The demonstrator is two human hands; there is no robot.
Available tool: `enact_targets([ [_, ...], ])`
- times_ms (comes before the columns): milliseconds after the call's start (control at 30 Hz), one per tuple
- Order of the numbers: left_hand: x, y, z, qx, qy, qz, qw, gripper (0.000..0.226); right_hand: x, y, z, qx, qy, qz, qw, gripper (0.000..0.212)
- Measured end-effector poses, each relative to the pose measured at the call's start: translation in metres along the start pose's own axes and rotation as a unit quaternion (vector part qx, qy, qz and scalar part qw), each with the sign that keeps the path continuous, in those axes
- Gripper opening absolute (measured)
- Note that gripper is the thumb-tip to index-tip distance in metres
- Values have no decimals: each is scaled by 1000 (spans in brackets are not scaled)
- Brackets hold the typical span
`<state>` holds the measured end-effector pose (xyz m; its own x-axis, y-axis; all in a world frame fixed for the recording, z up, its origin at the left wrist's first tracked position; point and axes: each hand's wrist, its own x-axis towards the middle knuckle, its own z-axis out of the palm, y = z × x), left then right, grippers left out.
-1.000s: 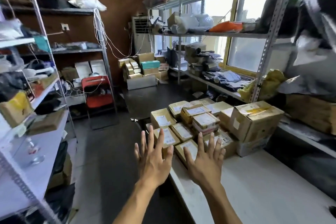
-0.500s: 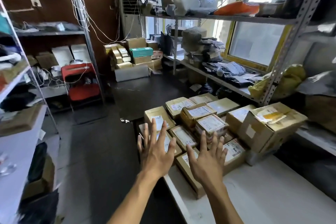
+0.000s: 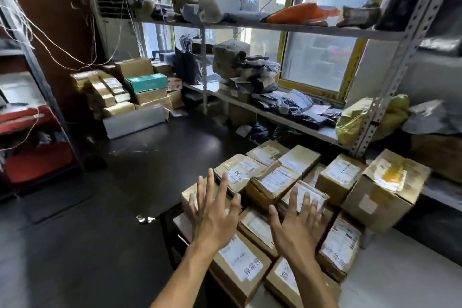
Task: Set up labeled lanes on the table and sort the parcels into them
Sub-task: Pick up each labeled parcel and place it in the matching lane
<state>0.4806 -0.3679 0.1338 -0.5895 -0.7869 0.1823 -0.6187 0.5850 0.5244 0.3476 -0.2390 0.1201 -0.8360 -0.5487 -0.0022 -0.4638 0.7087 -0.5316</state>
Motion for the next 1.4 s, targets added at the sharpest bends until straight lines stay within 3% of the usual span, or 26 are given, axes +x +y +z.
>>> enact_targets([
  [200,50,-14,12,-69,-75,15,995,64,16,-10,17,41,20,65,997,79],
  [300,67,-9,25,-111,-125,20,986,63,29,-15,20,137,39,101,985,75],
  [433,99,-4,43,-231,-183,-16,955,60,70,-22,17,340,81,182,919,59],
  [567,140,0,58,-288,-210,-32,934,60,124,-16,24,505,55,217,833,55],
  [767,206,19,91,-308,-251,-64,915,59,194,0,64,530,6,221,818,93],
  [867,229,27,114,-311,-275,-75,906,61,204,-18,54,520,1,247,818,80],
  [1100,249,42,142,-242,-334,-71,908,75,221,-16,59,493,14,289,820,69],
  [1167,247,47,143,-243,-348,-67,903,84,222,-17,60,518,22,272,811,74],
  [1267,244,49,139,-262,-342,-69,900,86,227,-11,74,530,18,239,814,99],
  [1400,239,48,123,-305,-318,-57,896,81,233,14,96,564,5,196,802,101],
])
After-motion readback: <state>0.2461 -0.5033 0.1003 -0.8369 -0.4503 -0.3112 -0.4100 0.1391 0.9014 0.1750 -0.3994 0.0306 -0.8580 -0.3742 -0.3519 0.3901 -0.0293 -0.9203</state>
